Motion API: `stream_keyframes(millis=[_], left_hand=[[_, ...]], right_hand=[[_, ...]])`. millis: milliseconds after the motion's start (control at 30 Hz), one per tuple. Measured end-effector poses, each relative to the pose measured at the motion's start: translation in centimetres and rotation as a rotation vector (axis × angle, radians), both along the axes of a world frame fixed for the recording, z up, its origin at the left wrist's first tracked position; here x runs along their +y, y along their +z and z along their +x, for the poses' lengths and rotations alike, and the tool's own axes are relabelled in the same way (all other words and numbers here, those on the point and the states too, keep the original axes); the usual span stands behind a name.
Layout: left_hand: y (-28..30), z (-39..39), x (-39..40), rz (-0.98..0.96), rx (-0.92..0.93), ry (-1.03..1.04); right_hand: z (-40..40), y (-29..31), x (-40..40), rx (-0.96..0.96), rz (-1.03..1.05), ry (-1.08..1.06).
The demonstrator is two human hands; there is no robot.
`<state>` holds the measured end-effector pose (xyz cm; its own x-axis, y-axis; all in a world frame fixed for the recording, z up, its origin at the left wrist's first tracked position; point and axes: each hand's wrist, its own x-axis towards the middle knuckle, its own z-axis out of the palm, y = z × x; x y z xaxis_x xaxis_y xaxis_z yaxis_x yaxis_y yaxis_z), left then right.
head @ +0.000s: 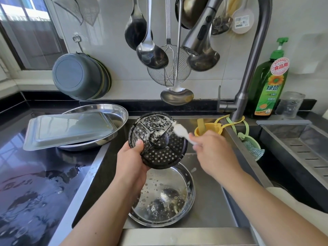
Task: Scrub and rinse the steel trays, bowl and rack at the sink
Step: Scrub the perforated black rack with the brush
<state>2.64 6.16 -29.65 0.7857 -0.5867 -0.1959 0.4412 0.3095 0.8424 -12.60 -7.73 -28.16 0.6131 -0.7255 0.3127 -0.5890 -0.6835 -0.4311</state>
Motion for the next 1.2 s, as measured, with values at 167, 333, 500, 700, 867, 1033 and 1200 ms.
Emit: stream_keyframes(millis=[167,333,500,700,867,1033,1200], left_hand=[[0.0,-0.3,0.1,0.012,-0.029,-0.025],[0.1,-0.4,0.0,0.011,-0.049,-0.032],[0.3,-0.2,0.3,-0.004,-0.022,-0.017],[0.5,-1.0,0.0,-0.009,-0.043,-0.056],[0.5,-1.3,-0.1,-0.046,-0.058,-0.060],[0.4,-1.6,-0.3,-0.072,-0.070,-0.070],[0.7,-1.6,-0.2,-0.134,-0.031,-0.044]], right_hand=[[-0.2,-0.4,1.0,0.023,0.060,0.127],[-0.3,0.0,-0.6,-0.019,0.025,-0.033],[0.1,-0.5,0.6,0.025,0.053,0.123],[0.5,-0.2,2.2,-0.005,0.114,0.204],[0.6,0.0,1.5,-0.012,0.076,0.123],[0.7,-0.2,3.8,0.014,0.064,0.162],[1.2,0.2,4.7,0.100,0.051,0.280]])
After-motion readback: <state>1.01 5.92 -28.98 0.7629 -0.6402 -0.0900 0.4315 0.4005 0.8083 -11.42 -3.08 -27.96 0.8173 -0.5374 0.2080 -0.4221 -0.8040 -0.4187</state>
